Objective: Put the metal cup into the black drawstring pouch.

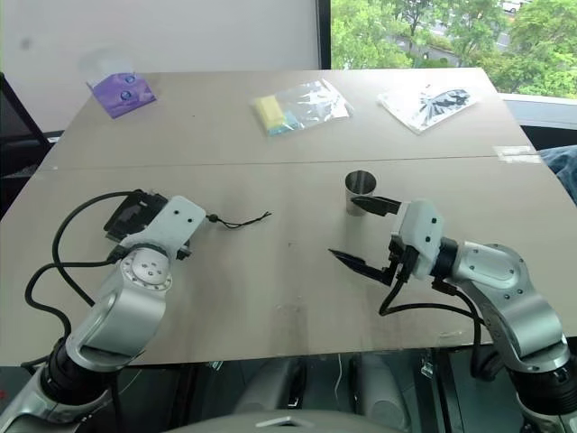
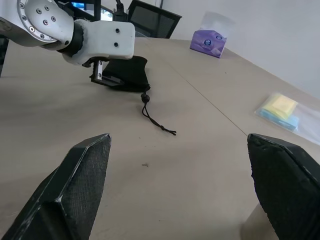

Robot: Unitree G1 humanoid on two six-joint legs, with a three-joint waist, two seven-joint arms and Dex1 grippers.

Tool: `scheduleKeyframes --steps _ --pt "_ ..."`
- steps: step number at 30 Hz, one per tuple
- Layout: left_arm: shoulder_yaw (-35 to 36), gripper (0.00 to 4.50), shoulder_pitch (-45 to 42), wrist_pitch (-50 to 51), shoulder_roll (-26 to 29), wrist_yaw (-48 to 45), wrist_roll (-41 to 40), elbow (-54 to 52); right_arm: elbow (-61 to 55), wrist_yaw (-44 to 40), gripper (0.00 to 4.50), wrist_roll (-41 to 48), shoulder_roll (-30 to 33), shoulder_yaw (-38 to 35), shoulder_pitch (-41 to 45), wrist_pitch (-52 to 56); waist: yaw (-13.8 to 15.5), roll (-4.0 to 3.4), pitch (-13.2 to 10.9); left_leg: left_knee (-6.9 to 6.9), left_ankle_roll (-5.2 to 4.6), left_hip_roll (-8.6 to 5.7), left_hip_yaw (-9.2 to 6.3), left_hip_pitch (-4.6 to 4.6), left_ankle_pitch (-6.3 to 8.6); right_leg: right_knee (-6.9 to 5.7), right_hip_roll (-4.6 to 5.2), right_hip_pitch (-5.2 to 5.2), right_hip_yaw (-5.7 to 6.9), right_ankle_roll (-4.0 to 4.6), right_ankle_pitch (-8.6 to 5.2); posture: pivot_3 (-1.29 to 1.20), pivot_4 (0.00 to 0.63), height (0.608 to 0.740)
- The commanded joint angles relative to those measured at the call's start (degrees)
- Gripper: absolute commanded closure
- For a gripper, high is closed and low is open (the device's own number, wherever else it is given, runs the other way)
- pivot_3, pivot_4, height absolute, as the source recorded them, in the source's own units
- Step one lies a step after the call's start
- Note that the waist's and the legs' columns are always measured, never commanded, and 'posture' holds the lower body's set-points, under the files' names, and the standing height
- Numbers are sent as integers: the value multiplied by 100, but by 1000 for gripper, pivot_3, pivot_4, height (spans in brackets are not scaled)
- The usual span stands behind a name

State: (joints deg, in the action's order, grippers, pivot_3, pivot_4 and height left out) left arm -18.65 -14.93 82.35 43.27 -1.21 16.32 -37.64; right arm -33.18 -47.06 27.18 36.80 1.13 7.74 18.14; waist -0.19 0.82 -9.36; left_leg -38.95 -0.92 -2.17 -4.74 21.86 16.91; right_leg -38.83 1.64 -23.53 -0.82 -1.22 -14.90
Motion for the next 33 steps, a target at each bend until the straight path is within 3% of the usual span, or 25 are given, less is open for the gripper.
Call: scheduleKeyframes --steps 1,11,15,21,22,29,33 --pt "-55 59 -132 243 143 12 149 -64 -165 -17 88 55 37 -181 -36 -108 1 0 0 0 0 0 0 0 0 0 0 0 0 0 0 0 150 740" --pt "-253 59 -540 518 84 67 103 478 -131 1 88 10 6 -161 -110 -221 16 0 0 0 2 -1 1 1 -1 0 0 -1 0 0 0 0 150 740" --pt "-211 1261 -738 446 -90 35 37 877 -130 28 0 -25 -17 -130 -138 -251 25 1 0 0 3 -1 1 0 -1 0 0 -1 0 0 0 0 150 740" --pt "-119 4181 -889 221 -168 -109 -51 1098 -153 113 0 -94 -51 -94 -175 -256 34 1 0 0 4 -2 1 6 -2 -1 1 -7 0 0 0 0 150 740" --pt "-70 4420 -905 203 -170 -156 -81 1118 -151 141 0 -131 -53 -84 -172 -249 39 1 0 0 4 -2 1 6 -2 -2 1 -8 -1 0 0 0 150 740" --pt "842 4420 -957 -66 -212 -873 -673 1428 -11 623 0 -422 -6 -22 264 429 37 1 0 0 5 -2 2 6 -3 -3 1 -11 -2 0 0 0 150 740" --pt "1378 4420 -1013 -412 -256 -1306 -1081 1503 -130 758 0 -1113 533 381 1014 1204 51 1 -1 -2 6 -3 3 9 -4 -2 3 -13 -1 1 0 0 150 740"
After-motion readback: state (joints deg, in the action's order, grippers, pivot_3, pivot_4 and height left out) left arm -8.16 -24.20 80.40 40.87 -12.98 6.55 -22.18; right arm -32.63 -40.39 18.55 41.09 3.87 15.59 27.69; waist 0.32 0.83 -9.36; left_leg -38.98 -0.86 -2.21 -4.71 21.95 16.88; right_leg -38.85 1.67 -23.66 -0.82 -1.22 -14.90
